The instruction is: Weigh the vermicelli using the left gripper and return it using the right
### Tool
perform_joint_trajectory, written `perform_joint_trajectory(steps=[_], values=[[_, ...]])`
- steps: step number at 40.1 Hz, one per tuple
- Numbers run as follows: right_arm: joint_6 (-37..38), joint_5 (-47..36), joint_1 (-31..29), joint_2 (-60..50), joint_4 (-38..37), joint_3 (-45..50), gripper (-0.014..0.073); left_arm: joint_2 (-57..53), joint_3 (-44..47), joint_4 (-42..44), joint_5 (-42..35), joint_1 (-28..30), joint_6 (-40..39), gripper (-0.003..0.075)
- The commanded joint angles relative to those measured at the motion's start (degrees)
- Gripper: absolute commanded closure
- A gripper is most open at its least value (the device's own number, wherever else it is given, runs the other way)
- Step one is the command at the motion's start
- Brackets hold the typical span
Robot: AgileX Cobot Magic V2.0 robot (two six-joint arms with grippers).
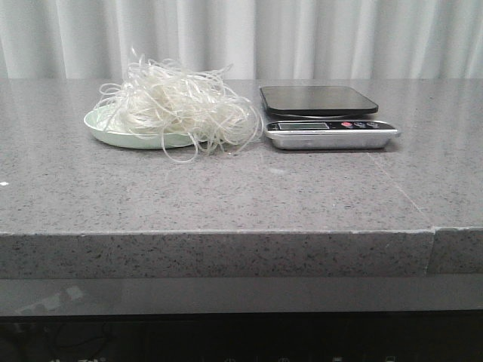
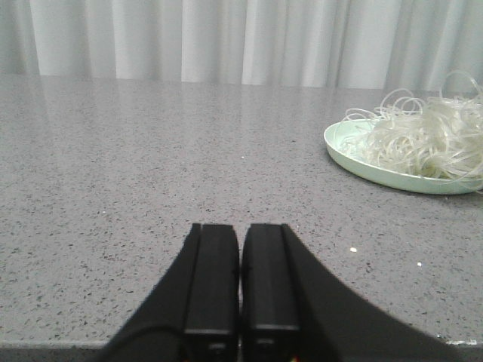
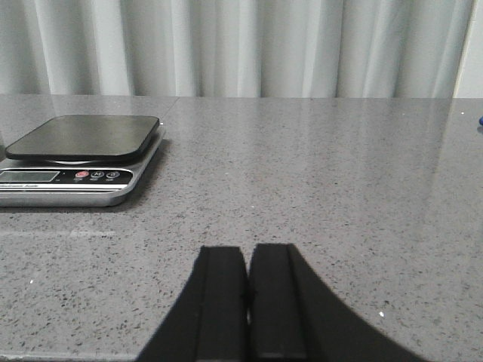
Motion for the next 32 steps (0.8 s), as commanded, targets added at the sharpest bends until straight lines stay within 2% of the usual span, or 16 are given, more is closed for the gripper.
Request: perform_joint_trajectory(steps=[1, 24, 32], values=[[-0.2, -5.0, -0.2, -0.9, -0.4, -0.2, 0.0429, -1.3, 2.2, 0.0, -4.8, -0.1, -0.2, 0.0566], [-0.2, -6.6, -0.2, -0.9, -0.7, -0.2, 0.0429, -1.3, 2.2, 0.0, -5.1, -0.1, -0.2, 0.0566], [0.5, -5.8, -0.2, -0.9, 1.4, -1.1, 0.0429, -1.3, 1.4, -0.7, -9.2, -0.1, -0.2, 0.0566]])
